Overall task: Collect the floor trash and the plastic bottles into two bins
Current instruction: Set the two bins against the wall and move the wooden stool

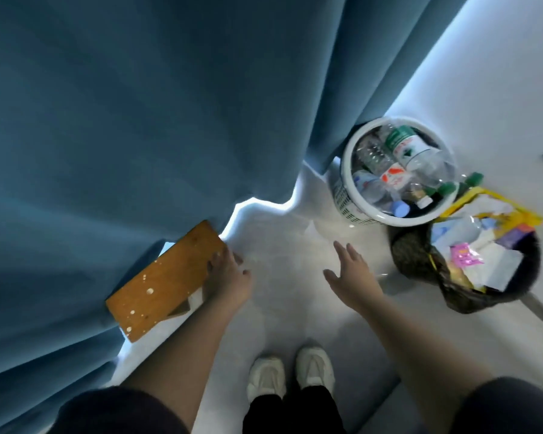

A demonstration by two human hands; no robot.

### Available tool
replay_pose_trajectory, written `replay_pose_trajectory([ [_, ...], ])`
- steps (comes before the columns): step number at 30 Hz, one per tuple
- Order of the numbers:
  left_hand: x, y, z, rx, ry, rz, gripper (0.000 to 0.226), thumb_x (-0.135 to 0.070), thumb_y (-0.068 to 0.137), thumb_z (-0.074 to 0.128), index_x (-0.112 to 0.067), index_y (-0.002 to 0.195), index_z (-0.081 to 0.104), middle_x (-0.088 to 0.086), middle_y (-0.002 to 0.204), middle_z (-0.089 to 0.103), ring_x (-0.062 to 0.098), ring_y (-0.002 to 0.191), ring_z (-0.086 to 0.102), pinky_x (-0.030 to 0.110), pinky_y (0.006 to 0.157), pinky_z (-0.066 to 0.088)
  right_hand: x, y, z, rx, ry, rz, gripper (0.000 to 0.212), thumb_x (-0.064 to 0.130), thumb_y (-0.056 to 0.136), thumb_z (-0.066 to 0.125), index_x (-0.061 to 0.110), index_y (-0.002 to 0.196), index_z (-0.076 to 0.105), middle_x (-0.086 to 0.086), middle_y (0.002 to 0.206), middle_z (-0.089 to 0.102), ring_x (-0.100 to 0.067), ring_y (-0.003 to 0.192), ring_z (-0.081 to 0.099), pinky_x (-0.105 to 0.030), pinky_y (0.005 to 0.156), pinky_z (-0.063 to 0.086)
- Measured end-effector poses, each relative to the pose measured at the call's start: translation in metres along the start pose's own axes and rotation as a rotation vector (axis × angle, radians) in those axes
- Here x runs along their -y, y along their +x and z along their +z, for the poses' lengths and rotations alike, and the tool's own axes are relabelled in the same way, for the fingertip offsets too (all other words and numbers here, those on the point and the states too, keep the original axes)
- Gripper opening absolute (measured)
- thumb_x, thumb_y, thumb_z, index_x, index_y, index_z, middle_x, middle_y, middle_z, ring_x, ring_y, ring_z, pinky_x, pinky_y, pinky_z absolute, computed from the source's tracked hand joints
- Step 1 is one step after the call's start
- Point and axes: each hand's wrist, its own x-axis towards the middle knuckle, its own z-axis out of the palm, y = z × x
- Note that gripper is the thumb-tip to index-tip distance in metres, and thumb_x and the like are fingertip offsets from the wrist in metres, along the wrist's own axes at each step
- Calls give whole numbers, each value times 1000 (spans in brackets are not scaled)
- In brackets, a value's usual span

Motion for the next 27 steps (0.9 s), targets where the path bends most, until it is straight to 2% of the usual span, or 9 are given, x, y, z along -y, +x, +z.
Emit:
replay_pose_trajectory([
  [5,-115,1,26,84,158,209,69,-30,92,47,-9,149,14,11,157,16,30,145,14,47,115,22,-71,-7,-49,-42,103,127,68,35,94,50,22,151,15,-6,159,14,-25,146,15,-45,114,27],
  [10,-194,10,57,145,140,252,66,-31,91,47,-12,147,19,12,153,23,31,140,23,47,112,28,-132,-2,-63,-91,248,259,67,30,95,49,21,151,14,-9,159,12,-30,144,21,-44,115,26],
  [13,-225,22,75,201,136,267,71,-33,93,48,-10,150,11,14,155,21,32,141,24,42,114,27,-162,2,-59,-145,317,373,66,31,95,48,25,151,15,-7,159,10,-33,142,22,-46,112,31],
  [15,-242,29,86,245,93,236,71,-31,96,47,-6,150,9,16,155,22,33,139,29,38,111,29,-177,2,-54,-224,371,474,64,29,94,47,26,150,15,-7,159,7,-37,140,24,-48,109,34],
  [19,-259,56,107,304,-211,45,52,-28,98,43,-2,140,27,12,135,45,36,121,52,42,98,46,-200,8,-45,-411,630,780,66,22,97,45,20,152,8,-20,158,-2,-43,133,35,-43,104,36],
  [21,-259,67,115,362,-398,-2,47,-25,100,40,-6,141,26,5,123,43,35,103,62,39,78,53,-208,17,-40,-457,806,901,70,22,98,44,20,152,0,-23,155,11,-43,130,39,-44,104,35],
  [23,-260,82,121,386,-499,1,43,-20,101,39,-7,141,31,7,130,47,30,83,66,33,62,55,-218,33,-31,-539,972,993,75,23,97,46,22,152,-5,-24,146,34,-43,123,46,-47,103,40],
  [25,-263,91,124,427,-548,31,38,-12,101,36,-6,138,37,17,129,55,25,76,66,31,64,53,-227,47,-27,-605,1181,1079,78,20,95,48,23,152,-6,-23,137,45,-44,113,55,-52,98,46],
  [27,-267,95,126,448,-559,53,36,-8,101,36,-4,136,41,21,122,59,25,75,66,32,72,52,-238,60,-26,-659,1446,1114,68,11,92,49,20,148,12,-19,128,48,-46,101,60,-57,85,53],
])
